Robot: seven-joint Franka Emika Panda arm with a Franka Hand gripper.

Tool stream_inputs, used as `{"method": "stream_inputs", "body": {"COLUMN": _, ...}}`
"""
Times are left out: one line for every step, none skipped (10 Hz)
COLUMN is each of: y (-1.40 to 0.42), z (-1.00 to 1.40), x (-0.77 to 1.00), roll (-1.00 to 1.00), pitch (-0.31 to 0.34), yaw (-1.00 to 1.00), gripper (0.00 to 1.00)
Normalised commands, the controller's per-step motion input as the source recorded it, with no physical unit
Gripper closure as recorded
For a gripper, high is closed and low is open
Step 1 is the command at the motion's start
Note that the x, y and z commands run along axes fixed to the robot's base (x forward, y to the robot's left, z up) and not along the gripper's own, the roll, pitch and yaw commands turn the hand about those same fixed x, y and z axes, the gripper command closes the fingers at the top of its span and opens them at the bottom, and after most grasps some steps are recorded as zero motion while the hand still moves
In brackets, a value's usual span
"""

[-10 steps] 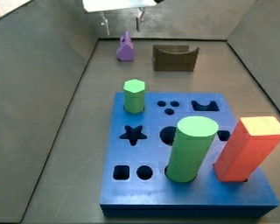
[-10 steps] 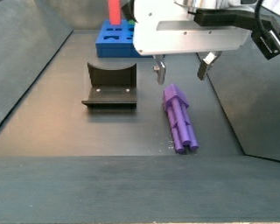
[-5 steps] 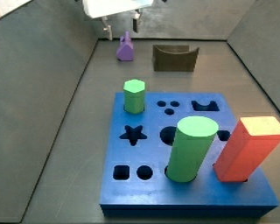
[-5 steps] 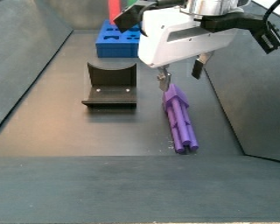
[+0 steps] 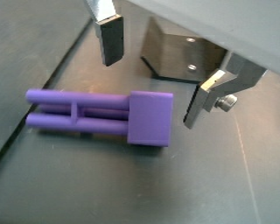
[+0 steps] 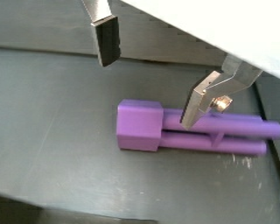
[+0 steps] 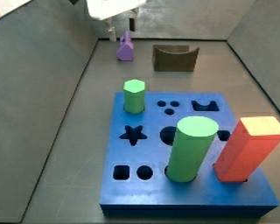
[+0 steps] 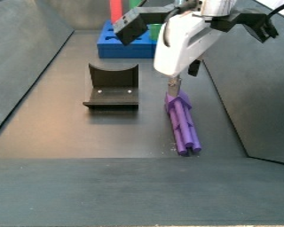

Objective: Pick up the 3 prong object. Move up. Rotate the 3 prong object. Place the 3 prong object on the fixture. Regrasp the 3 prong object. Move to above the board. Insert the 3 prong object.
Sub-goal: Rotate the 3 prong object.

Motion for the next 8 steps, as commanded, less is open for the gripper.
{"method": "stream_inputs", "body": {"y": 0.0, "z": -0.06, "x": 0.04, "roll": 0.0, "pitch": 0.001, "yaw": 1.0, "gripper": 0.0}}
{"method": "stream_inputs", "body": {"y": 0.0, "z": -0.06, "x": 0.04, "roll": 0.0, "pitch": 0.001, "yaw": 1.0, "gripper": 0.0}}
{"method": "stream_inputs", "body": {"y": 0.0, "z": -0.06, "x": 0.04, "roll": 0.0, "pitch": 0.001, "yaw": 1.0, "gripper": 0.0}}
{"method": "stream_inputs", "body": {"y": 0.0, "z": -0.06, "x": 0.04, "roll": 0.0, "pitch": 0.001, "yaw": 1.0, "gripper": 0.0}}
{"method": "stream_inputs", "body": {"y": 0.0, "z": -0.06, "x": 0.04, "roll": 0.0, "pitch": 0.001, "yaw": 1.0, "gripper": 0.0}}
{"method": "stream_inputs", "body": {"y": 0.0, "z": -0.06, "x": 0.04, "roll": 0.0, "pitch": 0.001, "yaw": 1.0, "gripper": 0.0}}
{"method": "stream_inputs", "body": {"y": 0.0, "z": -0.06, "x": 0.04, "roll": 0.0, "pitch": 0.001, "yaw": 1.0, "gripper": 0.0}}
{"method": "stream_inputs", "body": {"y": 0.0, "z": -0.06, "x": 0.04, "roll": 0.0, "pitch": 0.001, "yaw": 1.0, "gripper": 0.0}}
